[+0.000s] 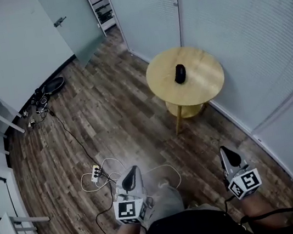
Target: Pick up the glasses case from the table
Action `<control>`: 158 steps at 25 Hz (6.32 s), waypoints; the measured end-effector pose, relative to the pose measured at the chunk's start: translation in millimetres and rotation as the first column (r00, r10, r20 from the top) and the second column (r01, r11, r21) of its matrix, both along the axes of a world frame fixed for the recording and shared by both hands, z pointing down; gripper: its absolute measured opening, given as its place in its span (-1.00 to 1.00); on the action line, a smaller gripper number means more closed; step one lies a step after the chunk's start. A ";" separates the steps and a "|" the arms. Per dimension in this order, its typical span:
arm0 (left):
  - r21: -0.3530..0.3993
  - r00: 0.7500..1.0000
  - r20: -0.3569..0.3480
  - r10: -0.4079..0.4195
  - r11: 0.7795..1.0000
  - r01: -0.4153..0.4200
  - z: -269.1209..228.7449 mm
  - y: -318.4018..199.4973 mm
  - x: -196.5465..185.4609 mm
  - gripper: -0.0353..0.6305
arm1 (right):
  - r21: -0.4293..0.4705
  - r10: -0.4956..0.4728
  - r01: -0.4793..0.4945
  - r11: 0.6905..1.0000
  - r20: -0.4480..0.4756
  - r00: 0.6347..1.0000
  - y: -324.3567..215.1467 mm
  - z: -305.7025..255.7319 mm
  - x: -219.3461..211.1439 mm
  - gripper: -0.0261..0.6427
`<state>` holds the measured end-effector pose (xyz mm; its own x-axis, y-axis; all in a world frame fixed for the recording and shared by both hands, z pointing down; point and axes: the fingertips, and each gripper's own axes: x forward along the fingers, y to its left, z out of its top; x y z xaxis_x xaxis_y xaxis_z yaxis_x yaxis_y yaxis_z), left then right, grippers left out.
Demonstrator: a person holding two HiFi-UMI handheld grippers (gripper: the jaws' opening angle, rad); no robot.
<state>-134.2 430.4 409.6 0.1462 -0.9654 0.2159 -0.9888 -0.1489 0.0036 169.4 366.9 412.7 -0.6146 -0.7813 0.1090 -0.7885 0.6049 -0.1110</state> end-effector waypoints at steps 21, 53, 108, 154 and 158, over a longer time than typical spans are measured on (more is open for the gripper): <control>0.025 0.986 -0.077 0.148 0.989 -0.146 16.5 -275.3 -137.9 -0.88 | -0.021 0.130 -0.130 0.991 0.005 0.991 -215.8 -8.7 -127.8 -0.90; -0.146 0.899 0.150 0.412 0.908 -0.392 18.5 -708.7 -16.5 -0.88 | -0.126 0.352 -0.332 0.935 0.199 0.915 -609.4 86.4 -77.4 -0.90; -0.290 0.521 -0.068 0.851 0.482 -0.827 193.8 -874.8 100.4 -0.88 | -0.514 0.559 -0.608 0.605 -0.270 0.784 -682.2 299.3 -120.2 0.28; -0.070 0.421 -0.025 0.907 0.418 -0.906 42.2 -810.1 115.1 -0.88 | -0.261 0.672 -0.692 0.673 -0.177 0.719 -626.6 89.7 -69.9 0.14; -0.043 0.414 -0.020 0.910 0.413 -0.910 25.4 -800.8 113.7 -0.88 | -0.198 0.689 -0.711 0.674 -0.179 0.703 -612.8 57.2 -68.4 0.14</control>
<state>-20.5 -370.4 435.0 0.9321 -0.2580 0.2541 -0.2741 -0.9612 0.0294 101.0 -245.9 469.9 0.1222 -0.9210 0.3699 -0.9826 -0.1648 -0.0857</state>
